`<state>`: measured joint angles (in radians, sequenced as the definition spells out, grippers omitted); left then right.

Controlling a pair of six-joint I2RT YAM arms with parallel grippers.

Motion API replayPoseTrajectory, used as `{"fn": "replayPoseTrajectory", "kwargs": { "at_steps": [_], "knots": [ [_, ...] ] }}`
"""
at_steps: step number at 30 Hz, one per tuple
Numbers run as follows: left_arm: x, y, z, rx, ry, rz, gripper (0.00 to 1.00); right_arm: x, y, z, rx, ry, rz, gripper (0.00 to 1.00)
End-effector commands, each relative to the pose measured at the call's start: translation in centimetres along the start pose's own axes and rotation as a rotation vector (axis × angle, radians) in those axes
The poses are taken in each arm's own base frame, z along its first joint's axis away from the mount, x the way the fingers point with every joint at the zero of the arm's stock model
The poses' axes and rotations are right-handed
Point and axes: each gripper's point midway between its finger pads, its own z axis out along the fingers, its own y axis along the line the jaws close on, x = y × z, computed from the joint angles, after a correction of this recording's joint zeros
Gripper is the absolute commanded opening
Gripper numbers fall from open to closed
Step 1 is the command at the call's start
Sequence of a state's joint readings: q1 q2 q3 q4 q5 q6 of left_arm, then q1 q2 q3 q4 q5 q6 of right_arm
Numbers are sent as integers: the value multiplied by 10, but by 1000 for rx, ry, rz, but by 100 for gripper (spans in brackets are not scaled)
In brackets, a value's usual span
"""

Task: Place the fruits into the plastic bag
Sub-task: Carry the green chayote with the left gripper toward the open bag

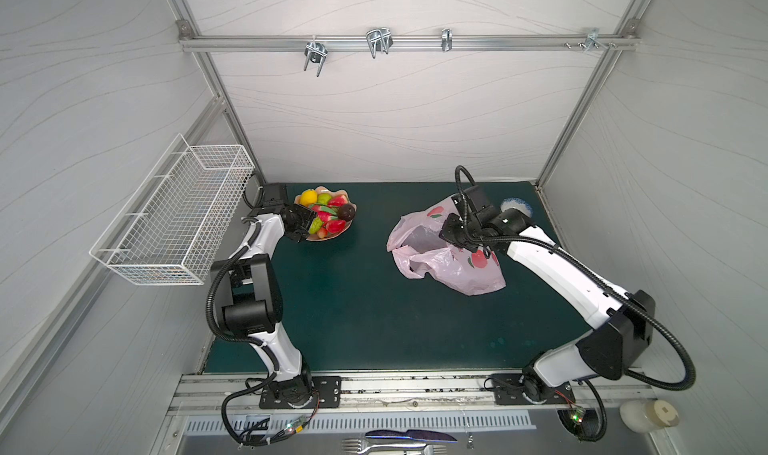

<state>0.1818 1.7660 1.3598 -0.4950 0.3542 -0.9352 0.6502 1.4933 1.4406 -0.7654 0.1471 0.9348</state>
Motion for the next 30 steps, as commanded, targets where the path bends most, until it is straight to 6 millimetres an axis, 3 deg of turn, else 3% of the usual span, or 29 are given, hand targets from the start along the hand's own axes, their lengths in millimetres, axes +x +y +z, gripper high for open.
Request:
{"fn": "replayPoseTrajectory", "kwargs": {
  "at_steps": [1,13,21,30],
  "knots": [
    [13,-43,-13,139,5,86,53,-4,2,-4,-15,-8,17,0],
    [76,-78,-11,259,144,214,47,-1,-4,-7,-5,-12,25,0],
    [119,-103,-35,397,236,345,44,0,-5,-9,-4,-12,31,0],
    [177,-115,-65,535,340,521,40,2,-8,-12,5,-13,38,0]
  ]
}}
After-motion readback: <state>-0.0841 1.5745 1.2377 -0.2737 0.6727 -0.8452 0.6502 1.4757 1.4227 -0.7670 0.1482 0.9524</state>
